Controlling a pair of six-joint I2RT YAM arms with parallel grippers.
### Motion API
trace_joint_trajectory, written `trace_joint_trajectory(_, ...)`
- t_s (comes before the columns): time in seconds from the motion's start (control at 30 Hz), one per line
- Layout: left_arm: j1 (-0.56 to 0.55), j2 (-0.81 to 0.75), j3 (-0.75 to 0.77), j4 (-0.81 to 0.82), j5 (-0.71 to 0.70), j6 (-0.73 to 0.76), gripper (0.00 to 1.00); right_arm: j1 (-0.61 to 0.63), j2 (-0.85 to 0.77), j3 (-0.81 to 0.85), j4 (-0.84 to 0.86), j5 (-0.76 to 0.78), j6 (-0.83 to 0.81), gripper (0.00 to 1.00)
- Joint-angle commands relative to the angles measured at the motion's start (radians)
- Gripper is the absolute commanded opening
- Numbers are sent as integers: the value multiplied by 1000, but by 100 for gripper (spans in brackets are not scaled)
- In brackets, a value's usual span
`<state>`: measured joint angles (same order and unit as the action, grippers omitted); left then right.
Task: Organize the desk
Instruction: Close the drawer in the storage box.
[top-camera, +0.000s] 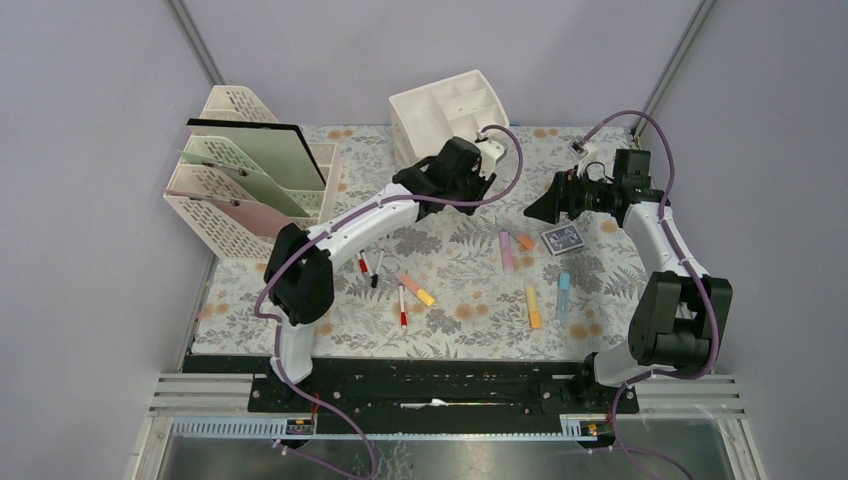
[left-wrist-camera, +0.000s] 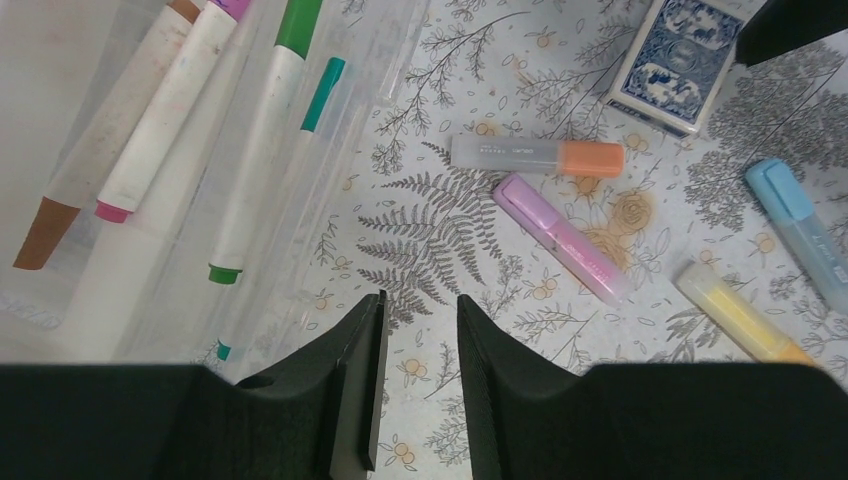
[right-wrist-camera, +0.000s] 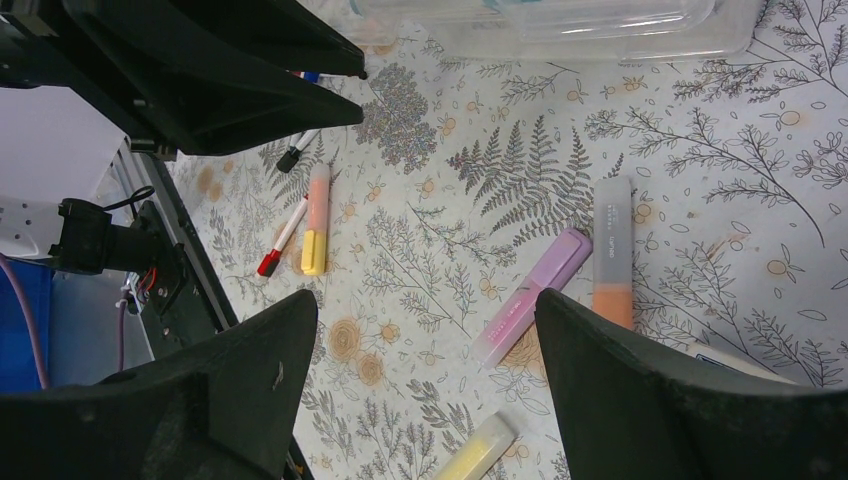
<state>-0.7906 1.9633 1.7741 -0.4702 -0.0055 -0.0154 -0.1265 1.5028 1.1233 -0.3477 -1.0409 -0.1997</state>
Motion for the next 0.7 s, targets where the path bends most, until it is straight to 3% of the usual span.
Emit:
trace_joint_trajectory(0.0, -4, 13, 60, 22, -39, 48, 35, -5, -7, -2, 23, -21, 8, 87)
trace_joint_trajectory(0.67, -2, 125, 150, 32, -210, 179, 15, -10, -10, -6, 22, -19, 8, 87)
